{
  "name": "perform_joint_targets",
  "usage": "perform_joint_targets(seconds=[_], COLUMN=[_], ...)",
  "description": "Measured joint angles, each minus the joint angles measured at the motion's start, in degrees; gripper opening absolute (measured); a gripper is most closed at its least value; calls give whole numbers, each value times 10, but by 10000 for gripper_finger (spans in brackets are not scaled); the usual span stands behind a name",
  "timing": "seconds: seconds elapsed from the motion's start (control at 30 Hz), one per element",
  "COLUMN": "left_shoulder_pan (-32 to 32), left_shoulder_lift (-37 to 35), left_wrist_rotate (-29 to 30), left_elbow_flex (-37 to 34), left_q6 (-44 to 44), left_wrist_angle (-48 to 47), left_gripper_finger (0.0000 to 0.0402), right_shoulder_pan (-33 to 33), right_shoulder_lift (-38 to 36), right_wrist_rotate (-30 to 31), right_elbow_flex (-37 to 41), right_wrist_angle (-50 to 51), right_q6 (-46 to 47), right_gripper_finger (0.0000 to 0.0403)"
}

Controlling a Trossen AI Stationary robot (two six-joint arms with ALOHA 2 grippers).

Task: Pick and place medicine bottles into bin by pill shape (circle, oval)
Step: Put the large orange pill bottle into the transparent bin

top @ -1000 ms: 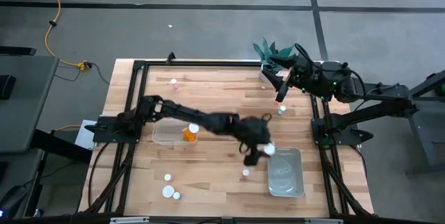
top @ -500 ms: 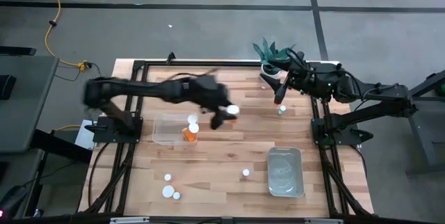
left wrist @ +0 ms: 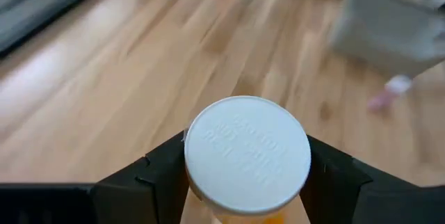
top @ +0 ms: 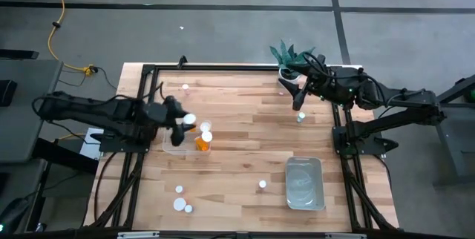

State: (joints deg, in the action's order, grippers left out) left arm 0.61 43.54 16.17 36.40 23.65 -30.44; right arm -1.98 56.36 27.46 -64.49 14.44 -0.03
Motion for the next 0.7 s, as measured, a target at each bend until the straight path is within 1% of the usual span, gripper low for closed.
perform_joint_targets(seconds=[0.07,0.17,0.33,0.47,0.57,0.7], left_shoulder_pan=[-16,-31,-34,-34,-34,-34], left_shoulder_lift=[-22,-32,-22,-13,-8,3], left_wrist_rotate=[12,24,46,44,30,28], left_elbow_flex=[-31,-79,-139,-164,-178,-188], left_q6=[26,32,32,30,4,-17], left_wrist_angle=[-14,-5,54,96,97,97], left_gripper_finger=[213,213,213,213,213,213], right_shoulder_pan=[0,0,0,0,0,0], right_shoulder_lift=[0,0,0,0,0,0], right_wrist_rotate=[7,22,23,23,23,23], right_elbow_flex=[0,0,0,0,0,0], right_wrist_angle=[0,0,1,2,2,3], right_q6=[0,0,0,0,0,0], right_gripper_finger=[268,268,268,268,268,268])
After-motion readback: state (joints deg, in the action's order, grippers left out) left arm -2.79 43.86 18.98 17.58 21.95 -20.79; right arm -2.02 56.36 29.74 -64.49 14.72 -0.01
